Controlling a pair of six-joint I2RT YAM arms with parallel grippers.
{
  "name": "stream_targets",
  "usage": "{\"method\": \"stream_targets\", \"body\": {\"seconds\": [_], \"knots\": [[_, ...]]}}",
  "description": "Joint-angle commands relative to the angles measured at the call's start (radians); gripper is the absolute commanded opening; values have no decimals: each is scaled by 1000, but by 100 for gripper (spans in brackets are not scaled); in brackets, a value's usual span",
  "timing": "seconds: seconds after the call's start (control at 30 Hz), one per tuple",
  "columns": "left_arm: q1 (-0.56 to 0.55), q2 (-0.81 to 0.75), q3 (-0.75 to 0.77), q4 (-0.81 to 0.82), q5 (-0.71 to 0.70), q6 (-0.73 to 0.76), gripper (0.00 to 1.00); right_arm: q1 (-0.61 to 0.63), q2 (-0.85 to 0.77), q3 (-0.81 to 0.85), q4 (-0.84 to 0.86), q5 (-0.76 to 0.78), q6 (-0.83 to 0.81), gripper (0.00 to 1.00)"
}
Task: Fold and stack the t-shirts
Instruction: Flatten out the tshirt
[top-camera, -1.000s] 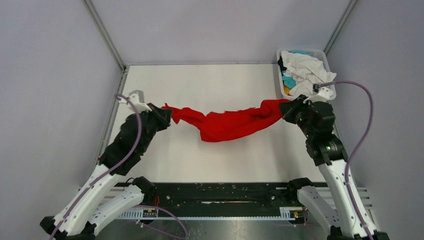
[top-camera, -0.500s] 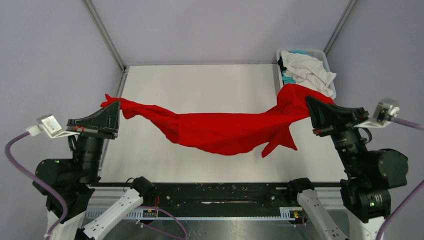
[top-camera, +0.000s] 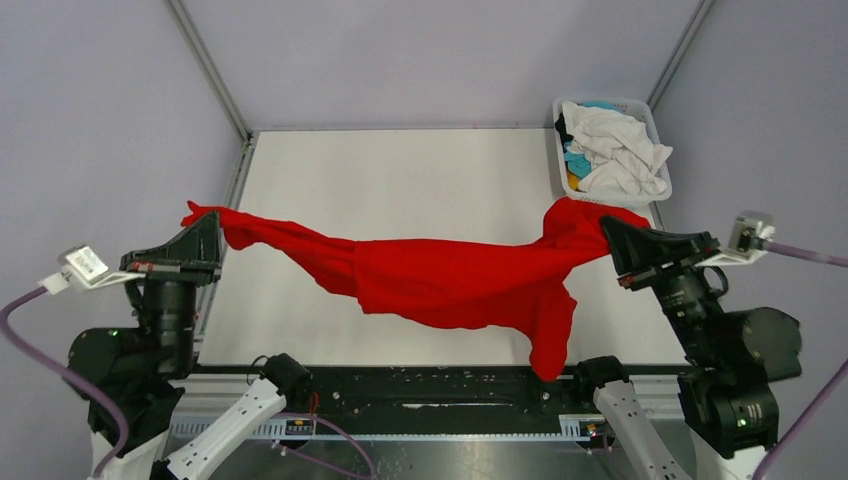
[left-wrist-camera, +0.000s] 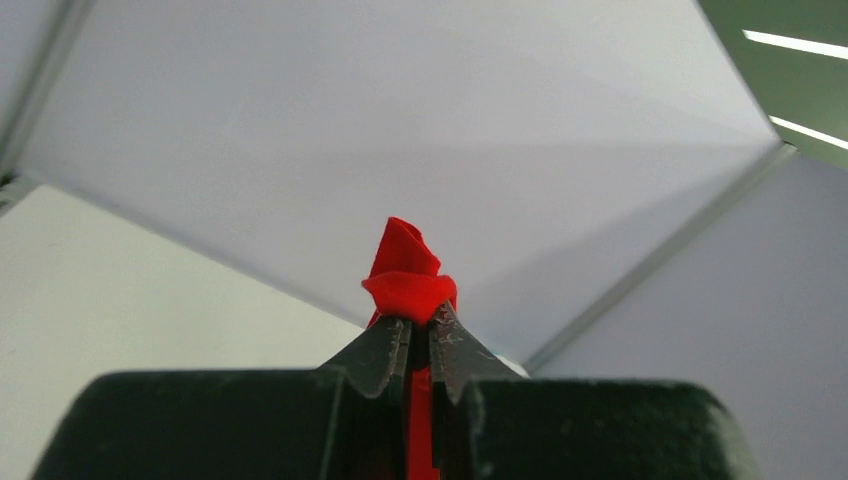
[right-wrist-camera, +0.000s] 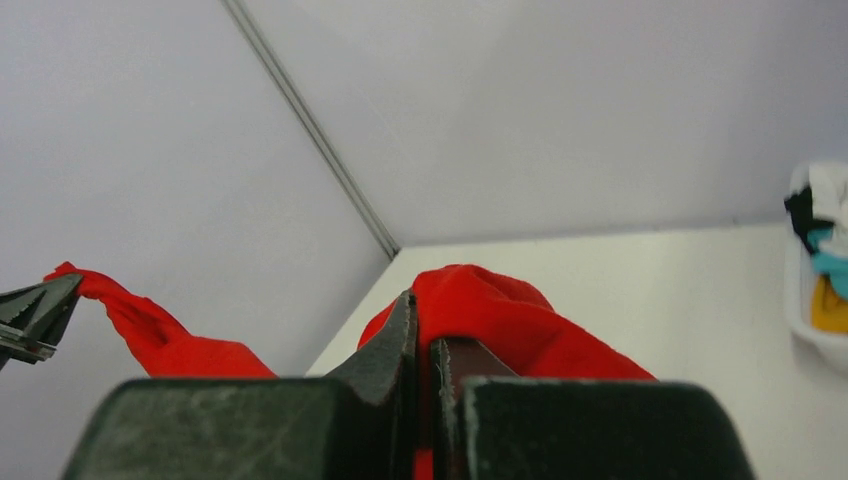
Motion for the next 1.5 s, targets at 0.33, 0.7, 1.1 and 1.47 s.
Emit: {"method": "stream_targets", "body": {"seconds": [0.33,0.7,1.1,1.47], "knots": [[399,1207,329,164,-2,4,0,-26,727,-242,94,270,122,11],[423,1715,937,-162,277,6,99,-36,1056,23,33,304,27,100],[179,1149,-61,149,688,-132,99,82,940,-335,194,94,13,98],[70,1404,-104,184,842,-214,99,123,837,-399,92,305,65,98]]}}
